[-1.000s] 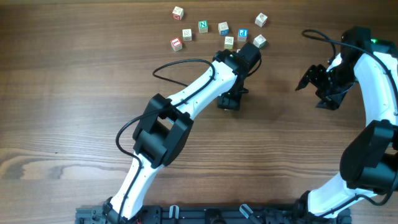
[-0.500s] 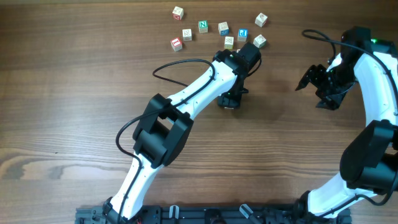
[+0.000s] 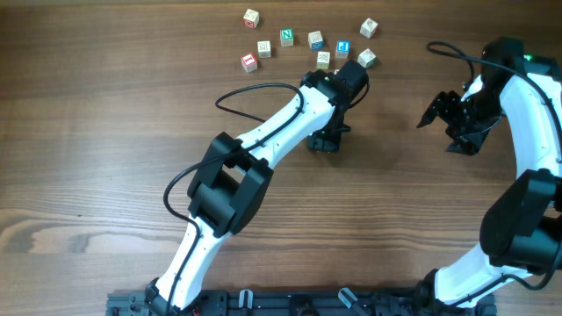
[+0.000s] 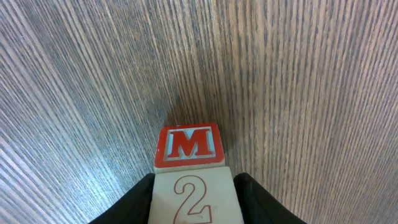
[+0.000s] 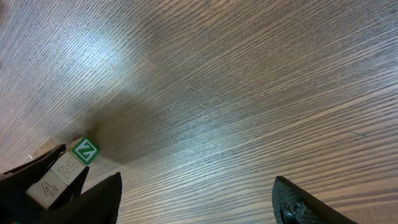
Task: Form a tower
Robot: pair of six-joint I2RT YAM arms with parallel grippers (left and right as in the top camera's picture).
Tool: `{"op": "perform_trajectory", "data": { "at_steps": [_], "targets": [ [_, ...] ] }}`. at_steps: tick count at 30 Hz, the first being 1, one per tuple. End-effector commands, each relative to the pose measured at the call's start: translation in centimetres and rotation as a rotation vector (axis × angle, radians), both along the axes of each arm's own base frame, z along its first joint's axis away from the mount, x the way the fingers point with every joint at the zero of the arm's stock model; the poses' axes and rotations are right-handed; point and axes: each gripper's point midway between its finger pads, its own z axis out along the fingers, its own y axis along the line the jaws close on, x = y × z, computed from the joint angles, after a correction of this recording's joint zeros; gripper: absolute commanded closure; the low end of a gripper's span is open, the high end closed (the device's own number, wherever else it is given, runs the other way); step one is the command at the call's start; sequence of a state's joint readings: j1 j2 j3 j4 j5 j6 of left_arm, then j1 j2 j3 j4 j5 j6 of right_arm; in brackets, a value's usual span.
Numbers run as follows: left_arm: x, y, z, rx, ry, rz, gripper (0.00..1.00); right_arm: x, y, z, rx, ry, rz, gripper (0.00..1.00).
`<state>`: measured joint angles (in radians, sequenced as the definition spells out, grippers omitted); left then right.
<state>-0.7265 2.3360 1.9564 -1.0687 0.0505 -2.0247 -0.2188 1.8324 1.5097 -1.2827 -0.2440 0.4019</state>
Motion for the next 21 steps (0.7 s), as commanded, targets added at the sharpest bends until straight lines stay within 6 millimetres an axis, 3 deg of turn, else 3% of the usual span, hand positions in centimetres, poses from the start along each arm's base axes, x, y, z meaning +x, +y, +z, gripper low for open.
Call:
{"op": "perform_trajectory", "data": {
  "at_steps": [1, 6, 13, 15, 18, 21],
  "targets": [
    [-0.37, 0.37, -0.78, 0.017, 0.029, 0.153, 0.6, 0.47, 0.11, 1.28, 0.006, -0.046, 0.008, 0.22],
    [-0.37, 0.37, -0.78, 0.017, 0.029, 0.153, 0.59, 0.46, 0.11, 1.27, 0.006, -0.045, 0.007, 0.22],
    [-0.38, 0.38, -0.79, 0.017, 0.029, 0.153, 0.39, 0.46, 0.11, 1.27, 0.006, -0.045, 0.008, 0.22],
    [-0.39, 0.38, -0.79, 0.017, 0.029, 0.153, 0.28, 0.47, 0.11, 1.28, 0.006, -0.045, 0.008, 0.22],
    [-0.58, 0.55, -0.81, 0.024, 0.037, 0.153, 0.03, 0.47, 0.11, 1.28, 0.006, -0.045, 0.008, 0.22],
    [-0.75, 0.37, -0.8, 0.014, 0.048, 0.152, 0.0, 0.47, 0.1, 1.27, 0.006, -0.046, 0.008, 0.22]
  ]
}}
